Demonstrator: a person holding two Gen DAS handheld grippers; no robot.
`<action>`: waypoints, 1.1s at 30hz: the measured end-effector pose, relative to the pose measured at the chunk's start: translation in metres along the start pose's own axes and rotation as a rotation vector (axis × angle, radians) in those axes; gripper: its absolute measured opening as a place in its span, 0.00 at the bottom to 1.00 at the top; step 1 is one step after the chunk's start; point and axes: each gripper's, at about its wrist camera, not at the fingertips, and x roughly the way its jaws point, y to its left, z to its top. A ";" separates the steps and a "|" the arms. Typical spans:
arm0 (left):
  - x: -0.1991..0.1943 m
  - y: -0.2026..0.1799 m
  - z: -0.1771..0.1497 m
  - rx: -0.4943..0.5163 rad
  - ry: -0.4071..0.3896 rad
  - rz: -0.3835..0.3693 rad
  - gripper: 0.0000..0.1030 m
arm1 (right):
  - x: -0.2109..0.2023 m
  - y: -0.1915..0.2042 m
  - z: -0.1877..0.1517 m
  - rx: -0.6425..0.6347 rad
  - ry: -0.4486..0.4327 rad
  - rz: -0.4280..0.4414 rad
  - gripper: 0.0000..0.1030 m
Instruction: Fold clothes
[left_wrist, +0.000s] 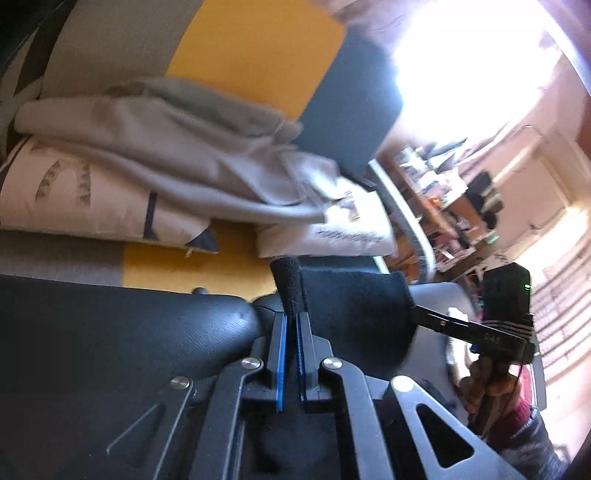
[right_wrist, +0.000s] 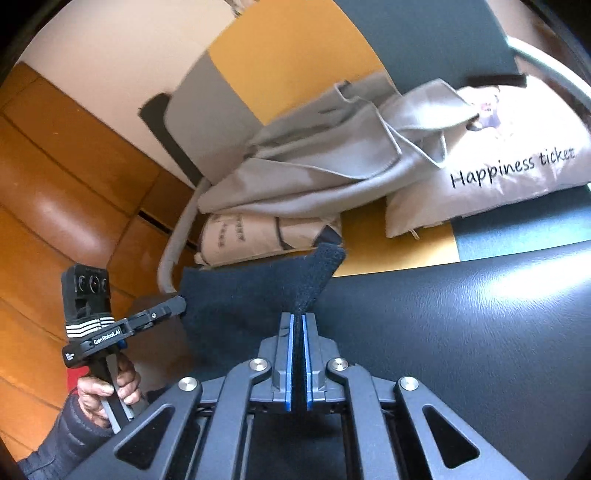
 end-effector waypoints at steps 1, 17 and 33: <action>-0.009 -0.004 -0.005 0.008 -0.011 -0.006 0.03 | -0.008 0.007 -0.005 -0.012 -0.009 0.011 0.05; -0.101 -0.024 -0.118 -0.020 -0.098 -0.050 0.02 | -0.083 0.043 -0.128 0.001 -0.065 0.050 0.05; -0.079 0.040 -0.128 -0.368 -0.016 -0.141 0.27 | -0.058 0.017 -0.162 0.289 -0.079 0.152 0.43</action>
